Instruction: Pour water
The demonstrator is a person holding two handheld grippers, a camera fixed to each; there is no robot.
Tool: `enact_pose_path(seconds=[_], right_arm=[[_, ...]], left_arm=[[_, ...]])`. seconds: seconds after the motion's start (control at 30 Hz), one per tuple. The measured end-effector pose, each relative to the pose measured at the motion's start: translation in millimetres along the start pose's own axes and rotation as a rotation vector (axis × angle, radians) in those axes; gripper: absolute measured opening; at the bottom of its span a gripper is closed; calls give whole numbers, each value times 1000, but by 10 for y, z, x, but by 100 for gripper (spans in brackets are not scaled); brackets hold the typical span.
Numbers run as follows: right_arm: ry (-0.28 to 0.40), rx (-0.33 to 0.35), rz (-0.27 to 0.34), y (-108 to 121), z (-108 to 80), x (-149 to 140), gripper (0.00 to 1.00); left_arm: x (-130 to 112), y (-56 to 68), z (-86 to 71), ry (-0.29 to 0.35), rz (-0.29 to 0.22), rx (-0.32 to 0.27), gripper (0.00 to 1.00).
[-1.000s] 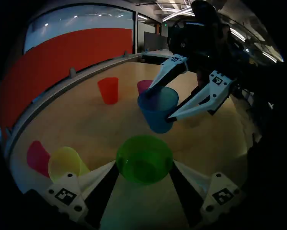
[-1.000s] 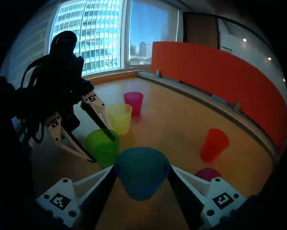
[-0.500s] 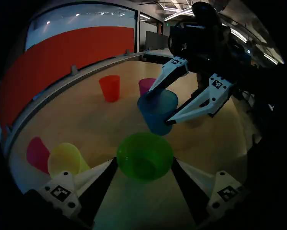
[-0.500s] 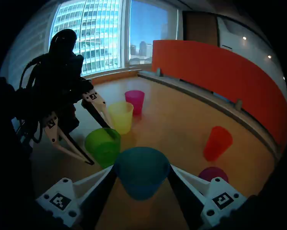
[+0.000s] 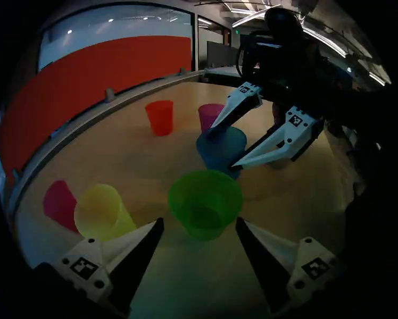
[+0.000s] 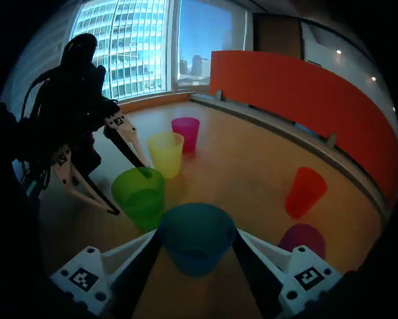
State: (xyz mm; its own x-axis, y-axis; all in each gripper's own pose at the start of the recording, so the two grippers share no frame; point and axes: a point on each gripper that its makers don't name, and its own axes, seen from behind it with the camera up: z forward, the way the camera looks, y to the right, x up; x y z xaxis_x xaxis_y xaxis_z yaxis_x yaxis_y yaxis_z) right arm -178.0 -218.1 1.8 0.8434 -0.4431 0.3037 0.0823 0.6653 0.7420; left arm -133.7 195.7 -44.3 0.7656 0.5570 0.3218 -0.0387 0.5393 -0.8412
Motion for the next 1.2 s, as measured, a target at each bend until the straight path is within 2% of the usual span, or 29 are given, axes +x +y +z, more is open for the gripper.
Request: enact_pose_path(seconds=[0.47, 0.57, 0.67, 0.87, 1.2], right_arm=[[-5, -8, 16, -51, -117, -124, 94], [-7, -12, 14, -59, -131, -141, 100], [-11, -14, 12, -72, -152, -158, 100], [-9, -25, 16, -79, -257, -201, 100], [2, -72, 37, -73, -548, -319, 100]], left_arm=[[-37, 64, -68, -7, 7, 13, 100], [-34, 85, -80, -6, -7, 9, 100], [-38, 91, -113, -1, -22, 10, 100], [-79, 51, -235, 4, -38, 37, 100], [-143, -64, -519, 39, -80, 120, 100]])
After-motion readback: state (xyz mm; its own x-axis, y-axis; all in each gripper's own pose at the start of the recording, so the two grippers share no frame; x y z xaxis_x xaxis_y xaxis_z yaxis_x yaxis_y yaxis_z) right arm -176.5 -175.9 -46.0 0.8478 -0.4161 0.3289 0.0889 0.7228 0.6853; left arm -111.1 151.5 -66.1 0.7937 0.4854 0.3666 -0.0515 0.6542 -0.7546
